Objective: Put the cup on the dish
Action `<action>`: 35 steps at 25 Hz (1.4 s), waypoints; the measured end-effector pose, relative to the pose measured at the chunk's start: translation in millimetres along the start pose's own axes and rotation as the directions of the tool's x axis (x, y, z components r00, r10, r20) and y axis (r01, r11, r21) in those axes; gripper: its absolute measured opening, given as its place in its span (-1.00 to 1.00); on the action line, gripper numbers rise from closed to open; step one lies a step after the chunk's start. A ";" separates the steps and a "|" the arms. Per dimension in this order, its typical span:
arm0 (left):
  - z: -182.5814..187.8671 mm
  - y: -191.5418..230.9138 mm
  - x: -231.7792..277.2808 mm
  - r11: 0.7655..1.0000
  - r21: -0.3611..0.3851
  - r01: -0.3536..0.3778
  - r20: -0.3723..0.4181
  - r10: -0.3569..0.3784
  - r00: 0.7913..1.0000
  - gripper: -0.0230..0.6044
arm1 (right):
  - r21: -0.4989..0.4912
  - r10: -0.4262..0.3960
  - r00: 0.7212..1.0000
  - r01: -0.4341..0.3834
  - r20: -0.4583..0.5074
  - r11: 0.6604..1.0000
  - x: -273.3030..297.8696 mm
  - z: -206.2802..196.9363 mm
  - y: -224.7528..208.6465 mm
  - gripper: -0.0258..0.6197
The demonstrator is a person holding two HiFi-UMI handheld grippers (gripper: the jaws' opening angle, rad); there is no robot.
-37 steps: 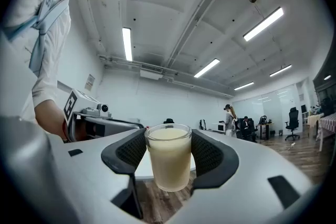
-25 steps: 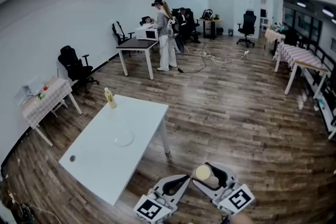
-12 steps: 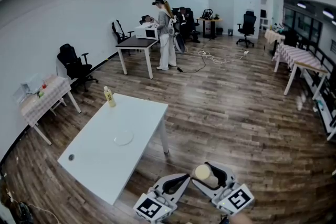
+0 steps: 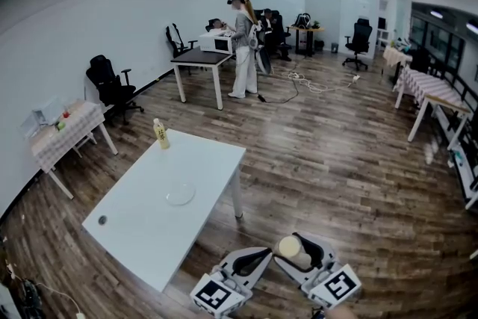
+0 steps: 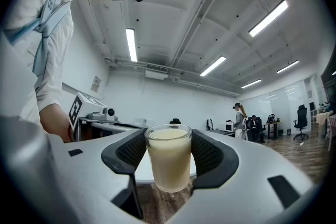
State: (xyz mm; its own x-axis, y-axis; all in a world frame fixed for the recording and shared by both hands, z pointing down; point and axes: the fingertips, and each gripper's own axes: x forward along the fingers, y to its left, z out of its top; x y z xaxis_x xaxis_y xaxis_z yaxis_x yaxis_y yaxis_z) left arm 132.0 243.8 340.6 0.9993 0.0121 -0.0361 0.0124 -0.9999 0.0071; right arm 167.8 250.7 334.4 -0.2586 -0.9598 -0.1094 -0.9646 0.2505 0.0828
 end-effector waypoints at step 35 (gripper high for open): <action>-6.8 236.6 -133.5 0.974 -0.061 -0.218 0.002 0.218 0.976 -0.91 | 0.064 0.182 0.981 -0.178 -0.068 0.982 258.1 -43.4 54.7 -0.05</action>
State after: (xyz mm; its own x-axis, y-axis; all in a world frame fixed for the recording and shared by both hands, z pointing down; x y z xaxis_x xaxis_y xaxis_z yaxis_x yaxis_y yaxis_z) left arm 1.7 5.6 353.9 0.9778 -0.2066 -0.0356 -0.2035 -0.9762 0.0754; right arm 50.5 11.2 353.7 -0.4261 -0.9043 -0.0252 -0.9044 0.4251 0.0372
